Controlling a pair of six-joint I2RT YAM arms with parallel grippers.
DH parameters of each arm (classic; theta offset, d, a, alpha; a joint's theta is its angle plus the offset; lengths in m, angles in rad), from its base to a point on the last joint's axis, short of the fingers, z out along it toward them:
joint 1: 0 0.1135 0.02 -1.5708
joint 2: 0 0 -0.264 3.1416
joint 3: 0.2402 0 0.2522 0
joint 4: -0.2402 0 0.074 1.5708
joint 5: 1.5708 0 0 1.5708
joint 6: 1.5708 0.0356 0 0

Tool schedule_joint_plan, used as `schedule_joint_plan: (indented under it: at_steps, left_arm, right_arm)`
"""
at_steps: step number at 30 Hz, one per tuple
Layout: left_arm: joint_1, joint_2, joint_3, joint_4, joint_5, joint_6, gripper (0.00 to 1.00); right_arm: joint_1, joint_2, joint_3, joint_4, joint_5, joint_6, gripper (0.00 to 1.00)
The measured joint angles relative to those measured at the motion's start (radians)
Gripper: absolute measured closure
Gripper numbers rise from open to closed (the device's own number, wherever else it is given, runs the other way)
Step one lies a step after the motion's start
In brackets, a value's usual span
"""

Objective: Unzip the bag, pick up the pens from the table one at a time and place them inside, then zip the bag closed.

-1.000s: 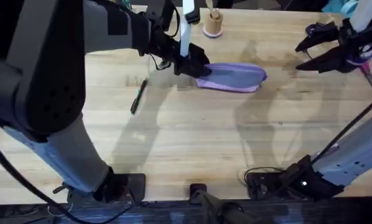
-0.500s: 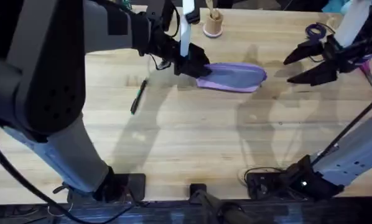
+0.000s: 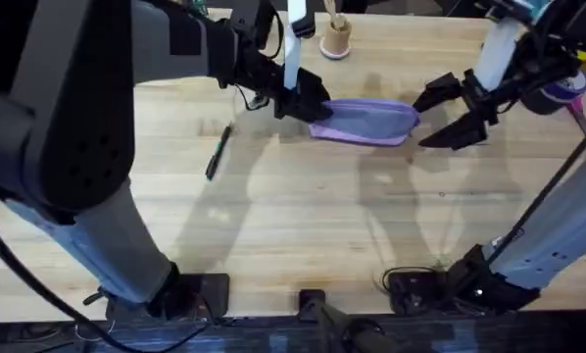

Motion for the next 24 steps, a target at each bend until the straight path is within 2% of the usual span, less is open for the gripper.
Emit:
schedule_joint_plan:
  at_steps: [7, 11, 13, 22, 24]
  left_arm:
    - [0.000, 0.000, 0.000, 0.000, 0.000, 0.000, 0.958]
    - [0.000, 0.000, 0.000, 0.000, 0.000, 0.000, 0.958]
    - [0.000, 0.000, 0.000, 0.000, 0.000, 0.000, 0.958]
    - [0.000, 0.000, 0.000, 0.000, -0.001, 0.000, 0.958]
    - [0.000, 0.000, 0.000, 0.000, -0.002, 0.000, 0.959]
  right_arm:
    - [0.030, 0.000, -0.007, 0.020, 0.034, 0.000, 0.006]
    - [0.030, 0.000, -0.007, 0.028, 0.043, 0.000, 0.119]
    - [0.030, 0.000, -0.007, 0.031, 0.045, 0.000, 0.236]
    - [0.030, 0.000, -0.009, 0.038, 0.066, 0.003, 0.939]
    - [0.029, 0.000, -0.010, 0.031, 0.072, 0.004, 0.967]
